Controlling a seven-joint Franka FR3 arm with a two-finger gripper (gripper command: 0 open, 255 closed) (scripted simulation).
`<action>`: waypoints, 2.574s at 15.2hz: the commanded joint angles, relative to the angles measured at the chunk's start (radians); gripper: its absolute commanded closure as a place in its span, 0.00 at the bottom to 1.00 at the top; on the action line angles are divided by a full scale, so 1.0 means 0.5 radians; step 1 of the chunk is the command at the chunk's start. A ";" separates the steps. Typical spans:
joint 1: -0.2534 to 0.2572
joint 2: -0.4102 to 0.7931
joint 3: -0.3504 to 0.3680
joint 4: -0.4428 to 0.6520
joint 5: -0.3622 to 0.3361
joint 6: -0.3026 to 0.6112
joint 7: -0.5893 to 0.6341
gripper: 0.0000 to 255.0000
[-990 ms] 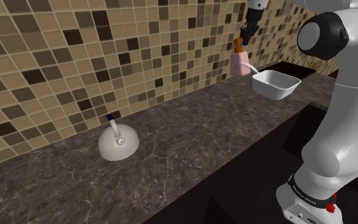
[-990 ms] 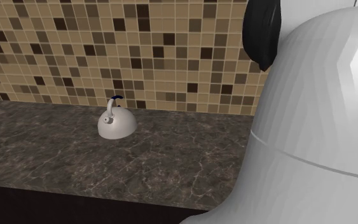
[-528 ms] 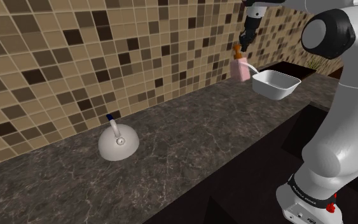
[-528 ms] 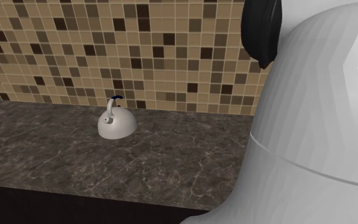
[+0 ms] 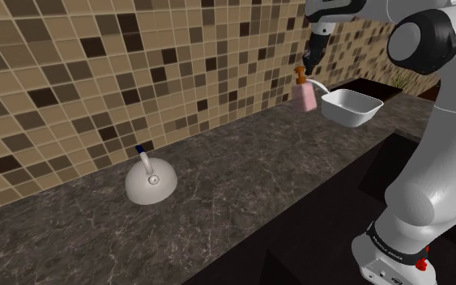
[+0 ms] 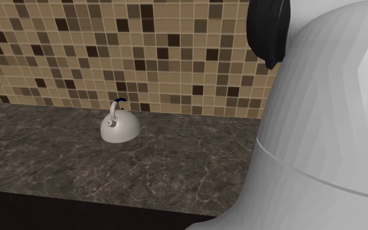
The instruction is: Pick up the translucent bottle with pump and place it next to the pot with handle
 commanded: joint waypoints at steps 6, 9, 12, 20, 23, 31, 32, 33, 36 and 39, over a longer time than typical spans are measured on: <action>0.007 -0.006 0.003 -0.196 0.002 0.191 -0.009 1.00; 0.009 -0.003 0.005 -0.272 0.004 0.270 -0.013 1.00; 0.010 0.005 0.006 -0.342 0.008 0.348 -0.018 1.00; 0.011 0.044 0.012 -0.505 0.025 0.548 -0.035 1.00; 0.011 0.066 0.015 -0.557 0.034 0.621 -0.043 1.00; 0.011 0.073 0.015 -0.573 0.037 0.644 -0.045 1.00; 0.011 0.077 0.016 -0.568 0.038 0.643 -0.045 0.00; 0.012 0.075 0.016 -0.572 0.037 0.644 -0.043 0.00; 0.012 0.074 0.016 -0.572 0.037 0.644 -0.043 0.00; 0.012 0.022 0.009 -0.507 0.020 0.529 -0.034 0.00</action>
